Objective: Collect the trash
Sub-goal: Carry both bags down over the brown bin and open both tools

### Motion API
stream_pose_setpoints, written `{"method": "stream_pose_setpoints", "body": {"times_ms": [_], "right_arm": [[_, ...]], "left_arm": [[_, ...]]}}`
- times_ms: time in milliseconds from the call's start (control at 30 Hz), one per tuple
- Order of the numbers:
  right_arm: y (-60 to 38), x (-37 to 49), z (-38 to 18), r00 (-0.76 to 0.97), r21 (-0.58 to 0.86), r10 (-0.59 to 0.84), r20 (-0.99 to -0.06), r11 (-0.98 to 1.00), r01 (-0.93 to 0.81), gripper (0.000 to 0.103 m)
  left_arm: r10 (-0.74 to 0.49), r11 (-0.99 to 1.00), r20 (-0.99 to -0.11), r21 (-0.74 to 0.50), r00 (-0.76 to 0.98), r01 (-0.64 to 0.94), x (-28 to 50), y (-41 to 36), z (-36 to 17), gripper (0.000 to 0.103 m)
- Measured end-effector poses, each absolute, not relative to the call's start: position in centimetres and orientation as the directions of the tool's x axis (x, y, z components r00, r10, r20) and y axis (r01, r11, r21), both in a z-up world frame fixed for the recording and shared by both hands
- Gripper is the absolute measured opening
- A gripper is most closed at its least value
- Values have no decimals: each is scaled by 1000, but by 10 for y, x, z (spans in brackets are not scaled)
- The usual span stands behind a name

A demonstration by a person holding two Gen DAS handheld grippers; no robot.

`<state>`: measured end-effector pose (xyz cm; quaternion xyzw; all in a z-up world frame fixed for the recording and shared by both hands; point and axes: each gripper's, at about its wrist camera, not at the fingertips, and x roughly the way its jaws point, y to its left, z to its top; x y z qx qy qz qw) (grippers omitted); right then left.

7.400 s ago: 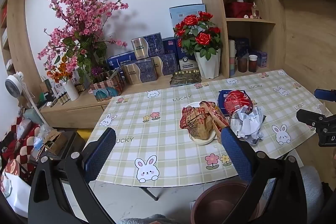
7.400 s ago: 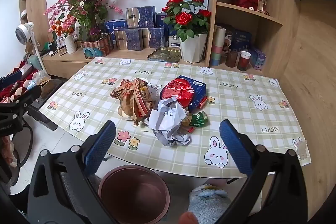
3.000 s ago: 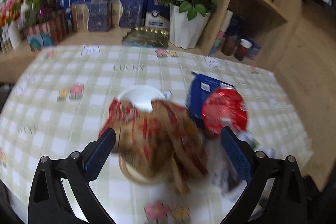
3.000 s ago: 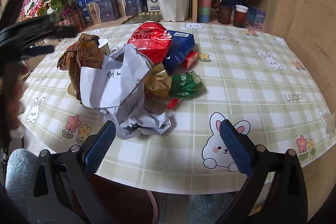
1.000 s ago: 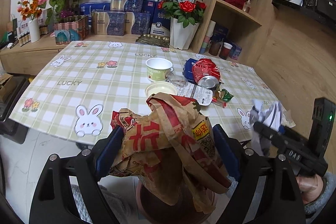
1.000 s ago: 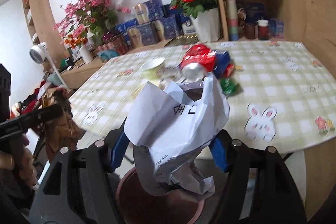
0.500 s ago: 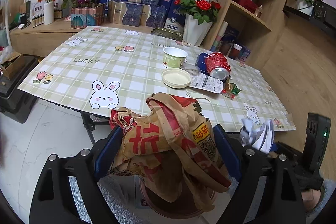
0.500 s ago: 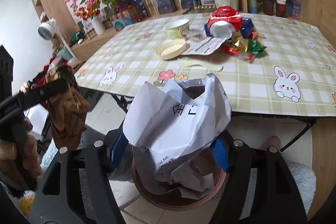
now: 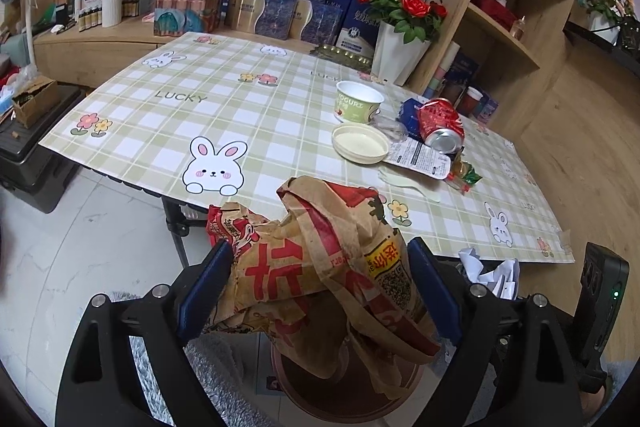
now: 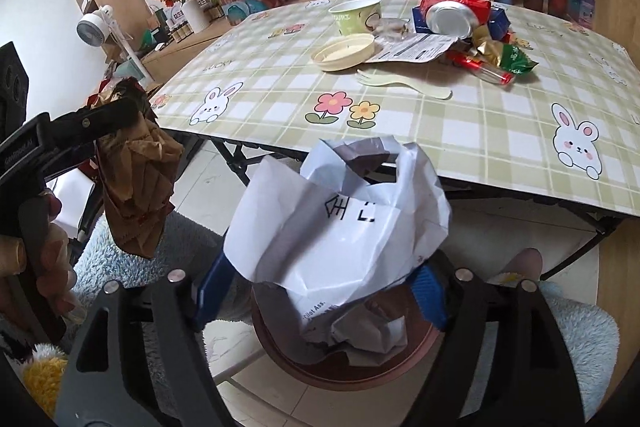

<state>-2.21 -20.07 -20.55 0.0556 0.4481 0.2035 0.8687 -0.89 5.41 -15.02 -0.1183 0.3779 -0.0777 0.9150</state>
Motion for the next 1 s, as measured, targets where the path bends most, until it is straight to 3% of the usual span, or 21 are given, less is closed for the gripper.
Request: {"method": "stream_pose_setpoints", "body": {"times_ms": [433, 800, 1000], "right_arm": [[-218, -19, -196, 617, 265, 345, -707, 939, -221, 97], [-265, -15, -189, 729, 223, 140, -670, 975, 17, 97], [-271, -19, -186, 758, 145, 41, -651, 987, 72, 97]], "left_arm": [[-242, 961, -695, -267, 677, 69, -6, 50, -162, 86], [-333, 937, -624, -131, 707, 325, -10, 17, -167, 88], [-382, 914, -675, -175, 631, 366, -4, 8, -195, 88]]}}
